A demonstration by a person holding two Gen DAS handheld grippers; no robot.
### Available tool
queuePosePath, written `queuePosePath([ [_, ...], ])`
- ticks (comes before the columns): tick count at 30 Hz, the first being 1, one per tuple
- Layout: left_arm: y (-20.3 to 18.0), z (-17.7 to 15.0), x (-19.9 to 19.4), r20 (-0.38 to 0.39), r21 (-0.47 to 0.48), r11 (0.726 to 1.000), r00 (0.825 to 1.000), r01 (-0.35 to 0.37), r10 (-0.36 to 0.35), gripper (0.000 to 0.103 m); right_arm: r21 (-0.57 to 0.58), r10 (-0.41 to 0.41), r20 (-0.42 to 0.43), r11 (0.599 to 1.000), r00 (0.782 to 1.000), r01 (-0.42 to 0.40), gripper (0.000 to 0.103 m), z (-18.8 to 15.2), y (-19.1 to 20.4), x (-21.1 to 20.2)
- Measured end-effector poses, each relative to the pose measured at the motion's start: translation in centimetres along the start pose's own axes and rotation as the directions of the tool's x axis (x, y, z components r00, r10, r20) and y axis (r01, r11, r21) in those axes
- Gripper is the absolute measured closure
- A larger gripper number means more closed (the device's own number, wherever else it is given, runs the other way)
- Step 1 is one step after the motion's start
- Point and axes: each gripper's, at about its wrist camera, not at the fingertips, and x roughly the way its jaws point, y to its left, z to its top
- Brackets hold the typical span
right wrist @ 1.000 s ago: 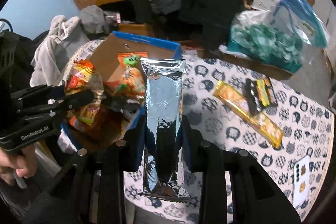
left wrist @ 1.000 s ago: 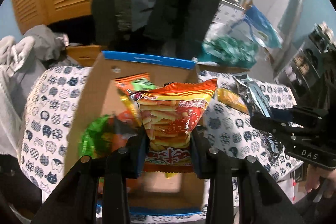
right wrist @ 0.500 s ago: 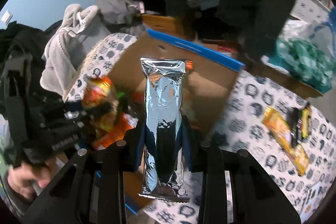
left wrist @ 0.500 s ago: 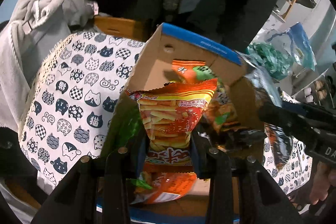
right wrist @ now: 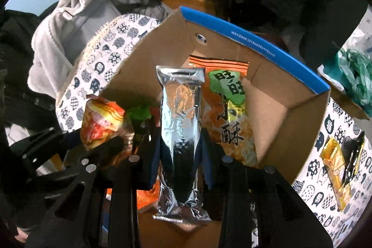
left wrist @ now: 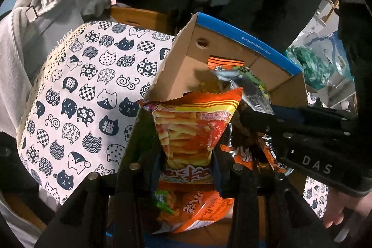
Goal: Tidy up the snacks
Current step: 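Lower both snacks into the box and open both grippers, then move both grippers back over the last snacks on the table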
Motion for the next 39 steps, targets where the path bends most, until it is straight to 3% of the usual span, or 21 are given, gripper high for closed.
queuePosePath([
  [3, 0.0, 0.0, 0.0, -0.002, -0.001, 1.000, 1.000, -0.005, 0.005, 0.061, -0.008, 0.008, -0.015, 1.000, 1.000, -0.008, 0.072, -0.1, -0.1, 0.4],
  [7, 0.0, 0.1, 0.0, -0.002, -0.002, 1.000, 1.000, -0.029, 0.029, 0.050, -0.009, 0.001, -0.016, 1.000, 1.000, -0.002, 0.072, -0.3, -0.4, 0.2],
  [11, -0.1, 0.1, -0.6, 0.004, -0.011, 1.000, 1.000, -0.027, 0.027, 0.041, 0.009, 0.024, 0.005, 1.000, 1.000, -0.024, 0.057, -0.4, -1.0, -0.8],
  [15, -0.8, 0.2, -1.8, 0.035, -0.004, 1.000, 0.999, -0.016, 0.017, 0.035, 0.017, 0.032, 0.031, 0.999, 0.999, -0.033, 0.050, -0.5, -1.3, -2.5],
  [27, -5.2, -0.2, -4.5, 0.074, 0.075, 0.996, 0.996, 0.046, -0.052, 0.034, -0.009, -0.027, 0.074, 1.000, 0.997, 0.028, 0.041, -2.5, -3.5, -8.3],
  [31, -7.3, -0.7, -5.1, 0.073, 0.113, 0.991, 0.994, 0.069, -0.077, 0.026, -0.007, -0.067, 0.072, 0.998, 0.995, 0.068, 0.039, -3.8, -5.3, -10.0],
  [39, -12.3, -0.9, -4.6, 0.027, 0.181, 0.978, 0.993, 0.107, -0.113, 0.025, 0.040, -0.160, 0.033, 0.987, 0.987, 0.158, 0.036, -5.9, -11.3, -12.4],
])
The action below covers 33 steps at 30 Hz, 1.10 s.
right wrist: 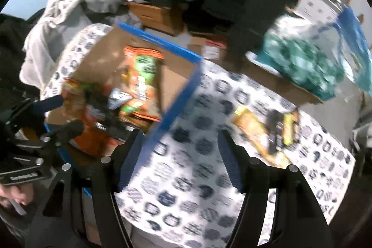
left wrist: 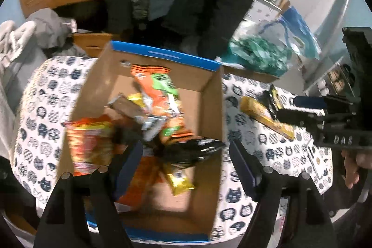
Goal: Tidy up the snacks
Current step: 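Move both grippers back over the last snacks on the table, then grasp the long yellow bar with the left gripper while the right grasps the black noodle pack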
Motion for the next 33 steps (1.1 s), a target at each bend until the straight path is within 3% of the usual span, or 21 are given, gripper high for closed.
queuePosePath([
  [10, -8.0, 3.6, 4.3, -0.076, 0.177, 0.982, 0.994, -0.060, 0.074, 0.025, 0.156, -0.099, -0.003, 0.983, 0.995, 0.099, 0.034, 1.1, -10.7, -0.2],
  [18, -10.9, 7.5, 10.8, -0.120, 0.144, 0.988, 0.989, -0.063, 0.080, 0.025, 0.260, -0.130, -0.042, 0.956, 0.991, 0.136, 0.032, 3.1, -16.9, 4.1],
  [20, -11.2, 8.2, 12.5, -0.128, 0.147, 0.987, 0.988, -0.071, 0.090, 0.025, 0.266, -0.141, -0.062, 0.952, 0.988, 0.152, 0.032, 3.5, -17.7, 5.6],
  [24, -12.1, 9.6, 14.4, -0.106, 0.152, 0.981, 0.985, -0.122, 0.139, 0.013, 0.251, -0.172, -0.088, 0.950, 0.981, 0.189, 0.032, 4.2, -18.7, 8.4],
  [33, -12.8, 10.8, 15.2, -0.068, 0.134, 0.974, 0.978, -0.184, 0.195, 0.013, 0.186, -0.196, -0.136, 0.958, 0.971, 0.219, 0.032, 4.4, -19.6, 13.3],
])
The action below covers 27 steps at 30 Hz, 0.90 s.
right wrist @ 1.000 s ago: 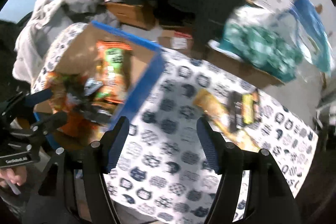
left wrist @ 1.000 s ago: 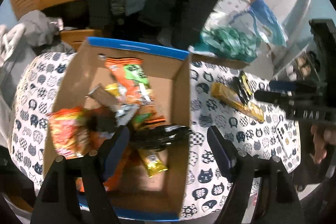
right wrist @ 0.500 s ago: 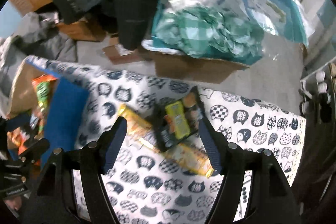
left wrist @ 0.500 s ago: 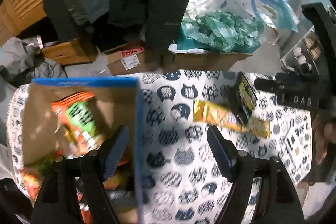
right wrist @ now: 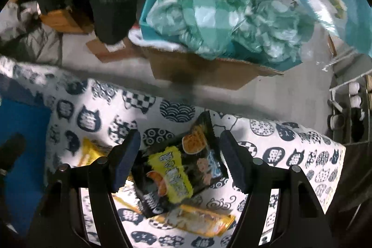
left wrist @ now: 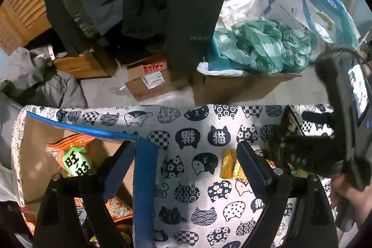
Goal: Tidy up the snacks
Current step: 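Grasp the long yellow bar with the left gripper while the right grasps the black noodle pack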
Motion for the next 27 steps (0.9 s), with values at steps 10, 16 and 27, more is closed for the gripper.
queuePosePath([
  [10, -2.8, -1.1, -0.3, -0.008, 0.037, 0.998, 0.999, 0.043, -0.043, 0.013, -0.033, -0.009, -0.048, 0.999, 0.999, 0.007, 0.032, -3.7, -1.8, 0.7],
  [16, -4.3, -2.4, 0.1, -0.060, 0.032, 0.995, 0.994, 0.098, -0.096, 0.013, 0.017, 0.054, -0.070, 0.998, 0.996, -0.053, 0.030, -6.3, -4.6, 1.7],
  [27, -5.1, -6.2, 1.3, -0.158, -0.023, 0.989, 0.976, 0.148, -0.150, 0.013, 0.007, 0.104, -0.131, 0.995, 0.986, -0.104, 0.030, -11.4, -4.1, 1.8],
])
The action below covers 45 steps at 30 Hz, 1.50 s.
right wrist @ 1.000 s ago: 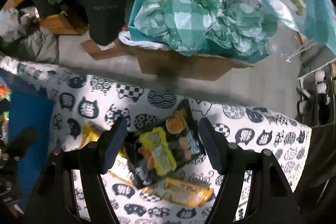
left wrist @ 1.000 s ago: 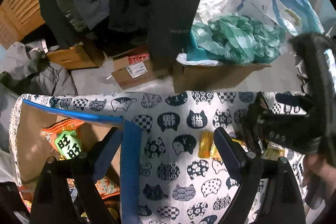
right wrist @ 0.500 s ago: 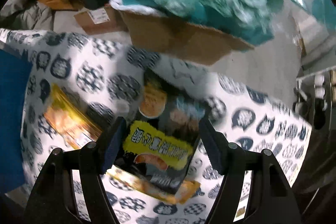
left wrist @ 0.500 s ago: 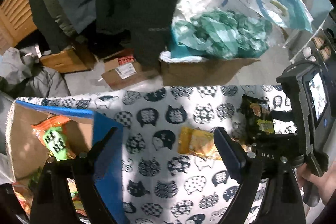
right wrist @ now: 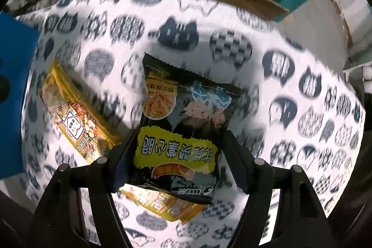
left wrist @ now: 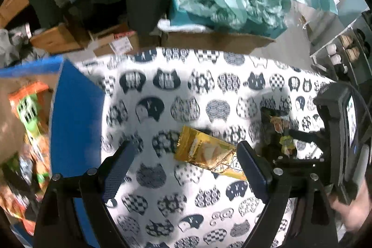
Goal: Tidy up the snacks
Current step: 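Grasp the long yellow bar with the left gripper while the right grasps the black noodle pack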
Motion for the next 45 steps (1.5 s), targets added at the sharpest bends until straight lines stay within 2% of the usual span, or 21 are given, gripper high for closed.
queuePosePath([
  [4, 0.0, -2.0, 0.4, -0.051, -0.029, 0.999, 0.998, 0.030, -0.032, 0.013, 0.089, 0.014, 0.009, 0.996, 1.000, -0.015, 0.031, -2.8, 0.2, 0.1],
  [8, -0.6, -3.9, 0.1, -0.070, -0.013, 1.000, 0.997, 0.025, -0.026, 0.013, 0.133, 0.019, 0.028, 0.991, 0.999, -0.022, 0.032, -6.1, 0.6, -0.1],
  [13, -1.7, -5.7, -0.8, -0.072, 0.012, 0.999, 0.997, 0.032, -0.031, 0.013, 0.236, 0.082, 0.026, 0.968, 0.996, -0.086, 0.032, -9.7, -0.1, -0.4],
  [17, -2.4, -7.0, -1.0, -0.072, -0.059, 0.994, 0.993, 0.090, -0.094, 0.013, 0.213, 0.035, 0.017, 0.976, 0.999, -0.038, 0.032, -11.8, -0.8, -0.6],
  [18, -2.6, -7.2, -0.9, -0.069, -0.079, 0.992, 0.992, 0.101, -0.107, 0.013, 0.203, 0.019, 0.016, 0.979, 1.000, -0.022, 0.032, -13.3, -1.1, -0.3],
  [22, -3.8, -8.5, 0.6, -0.097, -0.130, 0.984, 0.987, 0.118, -0.131, 0.013, 0.138, -0.045, 0.028, 0.990, 0.999, 0.041, 0.032, -15.0, -2.4, -0.3],
  [27, -4.1, -9.6, 3.1, -0.127, -0.259, 0.954, 0.973, 0.153, -0.191, 0.013, 0.133, -0.033, 0.050, 0.991, 0.998, 0.026, 0.032, -16.9, -4.6, -0.5],
  [30, -4.4, -9.6, 4.0, -0.124, -0.311, 0.936, 0.969, 0.168, -0.215, 0.013, 0.130, -0.010, 0.065, 0.991, 0.998, 0.002, 0.032, -16.3, -6.1, -0.5],
  [39, -6.8, -9.7, 6.2, -0.164, -0.248, 0.957, 0.967, 0.149, -0.193, 0.013, 0.155, 0.028, 0.097, 0.987, 0.995, -0.043, 0.031, -19.0, -9.7, 0.9],
  [41, -7.4, -9.8, 6.2, -0.164, -0.198, 0.972, 0.973, 0.128, -0.161, 0.019, 0.159, 0.020, 0.101, 0.987, 0.995, -0.036, 0.031, -19.4, -10.5, 0.8],
  [42, -7.6, -9.9, 6.2, -0.162, -0.176, 0.976, 0.974, 0.127, -0.156, 0.032, 0.159, 0.020, 0.104, 0.987, 0.994, -0.037, 0.031, -19.6, -10.8, 0.8],
  [45, -8.0, -10.0, 6.1, -0.166, -0.128, 0.980, 0.971, 0.150, -0.171, 0.042, 0.149, 0.013, 0.108, 0.988, 0.994, -0.030, 0.033, -19.1, -11.7, 0.9],
])
